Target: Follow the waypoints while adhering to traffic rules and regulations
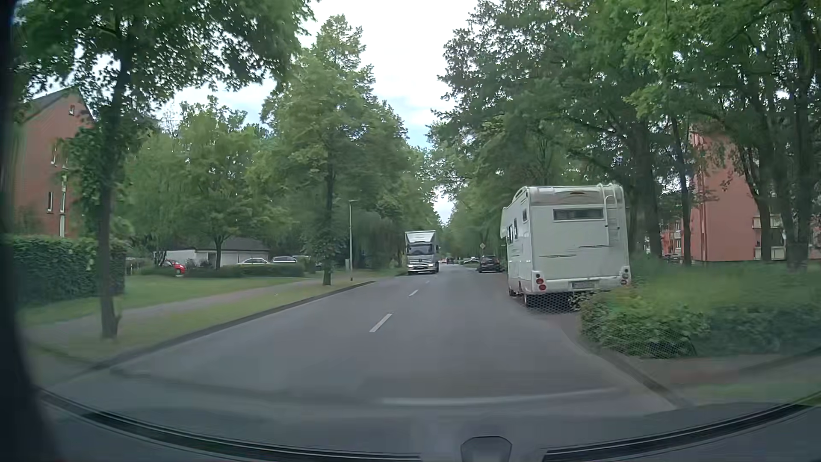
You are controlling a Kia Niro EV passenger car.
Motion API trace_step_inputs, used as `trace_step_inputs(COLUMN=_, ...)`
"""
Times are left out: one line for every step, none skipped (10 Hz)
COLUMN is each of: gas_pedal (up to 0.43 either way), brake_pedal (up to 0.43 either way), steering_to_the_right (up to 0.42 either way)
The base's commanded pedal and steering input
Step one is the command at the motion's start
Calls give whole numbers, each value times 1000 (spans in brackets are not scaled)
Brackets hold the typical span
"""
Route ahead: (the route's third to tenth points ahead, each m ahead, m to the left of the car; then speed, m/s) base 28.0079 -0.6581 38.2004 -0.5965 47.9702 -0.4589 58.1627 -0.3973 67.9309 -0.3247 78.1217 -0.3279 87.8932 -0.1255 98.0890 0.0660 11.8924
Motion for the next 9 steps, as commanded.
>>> trace_step_inputs(gas_pedal=177, brake_pedal=6, steering_to_the_right=7)
trace_step_inputs(gas_pedal=177, brake_pedal=6, steering_to_the_right=7)
trace_step_inputs(gas_pedal=177, brake_pedal=6, steering_to_the_right=7)
trace_step_inputs(gas_pedal=169, brake_pedal=6, steering_to_the_right=7)
trace_step_inputs(gas_pedal=169, brake_pedal=6, steering_to_the_right=7)
trace_step_inputs(gas_pedal=169, brake_pedal=6, steering_to_the_right=6)
trace_step_inputs(gas_pedal=169, brake_pedal=6, steering_to_the_right=7)
trace_step_inputs(gas_pedal=169, brake_pedal=6, steering_to_the_right=7)
trace_step_inputs(gas_pedal=169, brake_pedal=6, steering_to_the_right=7)
